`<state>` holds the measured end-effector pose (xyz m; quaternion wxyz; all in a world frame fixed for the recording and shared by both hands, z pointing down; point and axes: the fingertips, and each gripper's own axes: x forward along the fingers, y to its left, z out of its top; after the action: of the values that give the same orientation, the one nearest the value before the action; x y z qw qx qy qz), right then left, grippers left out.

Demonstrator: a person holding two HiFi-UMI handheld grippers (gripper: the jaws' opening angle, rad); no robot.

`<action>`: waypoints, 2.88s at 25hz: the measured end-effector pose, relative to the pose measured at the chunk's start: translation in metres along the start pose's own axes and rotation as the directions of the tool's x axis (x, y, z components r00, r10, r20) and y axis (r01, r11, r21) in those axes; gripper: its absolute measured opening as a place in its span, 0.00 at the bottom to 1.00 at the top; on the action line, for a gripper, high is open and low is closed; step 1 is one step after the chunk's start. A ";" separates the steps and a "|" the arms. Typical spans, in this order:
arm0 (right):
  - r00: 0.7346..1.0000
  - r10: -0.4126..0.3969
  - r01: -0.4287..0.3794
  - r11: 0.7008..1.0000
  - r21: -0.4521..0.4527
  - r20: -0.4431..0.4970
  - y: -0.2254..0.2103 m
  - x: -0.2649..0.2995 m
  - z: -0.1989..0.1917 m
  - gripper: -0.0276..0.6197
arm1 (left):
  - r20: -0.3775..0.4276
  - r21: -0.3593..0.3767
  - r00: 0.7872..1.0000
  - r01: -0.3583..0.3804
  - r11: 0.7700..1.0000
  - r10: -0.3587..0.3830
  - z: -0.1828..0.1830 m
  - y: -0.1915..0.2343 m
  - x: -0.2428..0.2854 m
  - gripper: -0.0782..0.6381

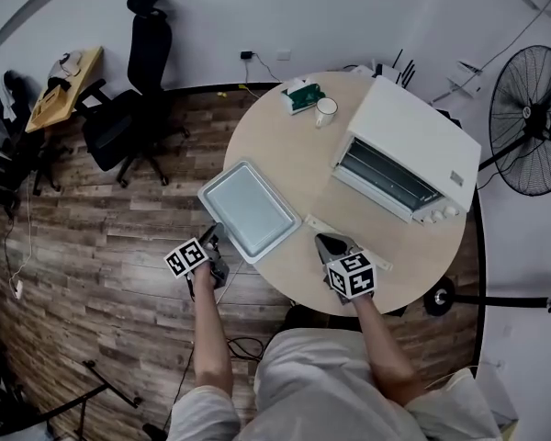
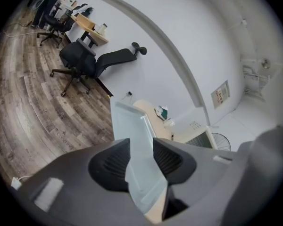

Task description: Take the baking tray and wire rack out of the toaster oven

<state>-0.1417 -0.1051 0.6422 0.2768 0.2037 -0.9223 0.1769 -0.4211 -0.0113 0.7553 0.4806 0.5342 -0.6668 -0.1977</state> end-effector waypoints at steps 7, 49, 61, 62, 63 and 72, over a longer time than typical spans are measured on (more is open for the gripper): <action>1.000 -0.005 0.005 1.000 0.029 0.024 -0.003 0.003 0.013 0.04 | -0.003 0.018 0.991 0.133 0.991 -0.133 -0.025 -0.075 0.000 0.33; 0.902 -0.424 0.385 0.874 0.296 0.079 -0.190 -0.185 -0.047 0.04 | -0.115 -0.221 0.873 0.443 0.869 -0.474 -0.209 -0.425 0.293 0.33; 0.875 -0.484 0.443 0.808 0.389 0.008 -0.229 -0.213 -0.090 0.04 | 0.102 -0.323 0.867 0.493 0.808 -0.488 -0.189 -0.449 0.342 0.33; 0.872 -0.489 0.447 0.803 0.394 0.008 -0.231 -0.215 -0.091 0.04 | 0.108 -0.329 0.870 0.488 0.809 -0.481 -0.190 -0.448 0.344 0.33; 0.870 -0.493 0.449 0.800 0.399 0.009 -0.232 -0.216 -0.091 0.04 | 0.114 -0.331 0.875 0.481 0.812 -0.471 -0.190 -0.447 0.346 0.32; 0.867 -0.497 0.445 0.797 0.407 0.024 -0.229 -0.219 -0.091 0.04 | 0.128 -0.350 0.886 0.462 0.815 -0.447 -0.190 -0.449 0.347 0.19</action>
<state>0.1743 -0.2002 0.6351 0.2055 0.4887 -0.8044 0.2679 -0.0137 -0.4351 0.6430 0.4981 0.5732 -0.4801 -0.4392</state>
